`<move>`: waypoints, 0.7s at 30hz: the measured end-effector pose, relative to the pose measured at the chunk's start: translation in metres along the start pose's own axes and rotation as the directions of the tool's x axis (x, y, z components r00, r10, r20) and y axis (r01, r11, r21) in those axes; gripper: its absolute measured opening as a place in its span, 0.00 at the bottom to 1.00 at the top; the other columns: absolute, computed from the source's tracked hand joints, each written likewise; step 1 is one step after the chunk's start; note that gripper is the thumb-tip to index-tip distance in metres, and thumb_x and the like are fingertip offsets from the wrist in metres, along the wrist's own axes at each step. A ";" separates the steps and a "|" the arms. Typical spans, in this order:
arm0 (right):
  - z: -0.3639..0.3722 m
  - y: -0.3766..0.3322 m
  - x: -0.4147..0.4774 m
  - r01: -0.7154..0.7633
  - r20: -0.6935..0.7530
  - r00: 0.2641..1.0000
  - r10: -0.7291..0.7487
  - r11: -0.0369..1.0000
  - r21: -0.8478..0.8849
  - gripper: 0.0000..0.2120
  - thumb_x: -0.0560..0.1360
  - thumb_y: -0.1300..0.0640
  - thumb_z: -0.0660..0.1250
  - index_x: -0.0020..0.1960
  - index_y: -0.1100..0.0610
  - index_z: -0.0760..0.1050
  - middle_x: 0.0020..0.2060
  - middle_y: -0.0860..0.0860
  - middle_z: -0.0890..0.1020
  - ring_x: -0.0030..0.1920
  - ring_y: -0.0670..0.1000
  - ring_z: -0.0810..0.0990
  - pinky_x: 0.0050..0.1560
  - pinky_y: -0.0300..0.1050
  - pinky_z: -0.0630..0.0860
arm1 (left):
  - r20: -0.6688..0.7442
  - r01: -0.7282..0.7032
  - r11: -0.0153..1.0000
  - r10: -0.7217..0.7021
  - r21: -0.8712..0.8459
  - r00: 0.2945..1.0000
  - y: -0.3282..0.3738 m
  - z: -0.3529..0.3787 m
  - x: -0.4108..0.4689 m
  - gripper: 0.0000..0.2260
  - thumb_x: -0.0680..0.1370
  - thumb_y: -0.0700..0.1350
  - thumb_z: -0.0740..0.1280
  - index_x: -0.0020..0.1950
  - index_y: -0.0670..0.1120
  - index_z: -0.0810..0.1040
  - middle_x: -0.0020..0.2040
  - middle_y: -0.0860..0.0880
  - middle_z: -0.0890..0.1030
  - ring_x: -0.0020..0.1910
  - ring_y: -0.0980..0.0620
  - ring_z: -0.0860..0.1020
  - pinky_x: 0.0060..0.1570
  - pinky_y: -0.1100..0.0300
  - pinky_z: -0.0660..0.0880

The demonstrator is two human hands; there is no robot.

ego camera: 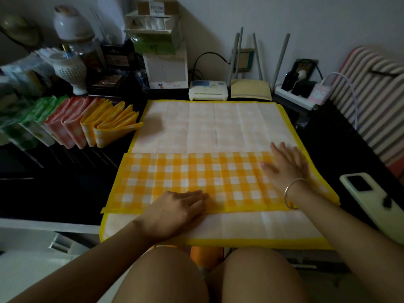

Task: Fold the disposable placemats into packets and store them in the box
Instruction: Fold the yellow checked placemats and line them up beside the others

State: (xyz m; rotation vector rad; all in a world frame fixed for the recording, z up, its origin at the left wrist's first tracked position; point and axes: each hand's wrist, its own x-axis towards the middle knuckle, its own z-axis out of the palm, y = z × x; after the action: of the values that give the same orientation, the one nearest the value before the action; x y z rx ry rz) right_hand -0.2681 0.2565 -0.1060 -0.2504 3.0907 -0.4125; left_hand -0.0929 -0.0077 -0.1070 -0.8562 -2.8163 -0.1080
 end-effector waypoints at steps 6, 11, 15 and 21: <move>-0.007 -0.023 -0.057 0.527 0.113 0.849 -0.517 0.845 -0.092 0.45 0.67 0.23 0.31 0.74 0.42 0.61 0.76 0.43 0.56 0.77 0.51 0.51 0.73 0.57 0.44 | 0.016 0.057 0.997 -0.058 0.050 0.998 0.007 -0.006 -0.001 0.19 0.78 0.45 0.56 0.63 0.41 0.79 0.59 0.45 0.82 0.57 0.50 0.81 0.36 0.60 0.80; 0.013 -0.022 -0.084 0.648 0.190 0.757 -0.625 0.680 -0.344 0.30 0.79 0.41 0.47 0.70 0.58 0.70 0.69 0.53 0.72 0.69 0.59 0.71 0.63 0.64 0.58 | -0.013 0.203 0.978 -0.204 -0.056 0.979 0.009 -0.010 0.004 0.19 0.71 0.44 0.55 0.58 0.46 0.77 0.45 0.48 0.83 0.35 0.46 0.81 0.26 0.57 0.74; 0.006 -0.026 -0.091 0.635 0.184 0.772 -0.608 0.731 -0.250 0.24 0.76 0.48 0.50 0.64 0.55 0.76 0.64 0.51 0.78 0.64 0.57 0.77 0.61 0.57 0.72 | -0.072 0.285 0.946 -0.298 -0.157 0.952 0.008 -0.013 0.004 0.10 0.74 0.45 0.57 0.52 0.48 0.75 0.42 0.50 0.82 0.33 0.43 0.79 0.28 0.54 0.72; -0.047 -0.045 -0.081 0.586 0.296 0.789 -0.538 0.804 -0.100 0.12 0.82 0.45 0.50 0.59 0.50 0.64 0.45 0.48 0.79 0.48 0.57 0.78 0.45 0.49 0.71 | -0.063 0.325 0.930 -0.340 -0.173 0.938 0.002 -0.034 0.014 0.16 0.79 0.53 0.50 0.52 0.48 0.74 0.31 0.47 0.78 0.32 0.41 0.77 0.29 0.53 0.69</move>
State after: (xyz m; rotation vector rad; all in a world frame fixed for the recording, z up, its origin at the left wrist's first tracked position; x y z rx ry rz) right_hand -0.1828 0.2388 -0.0493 -1.1558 2.7359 -0.0701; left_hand -0.0979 -0.0024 -0.0708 -0.3784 -2.8659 -0.4168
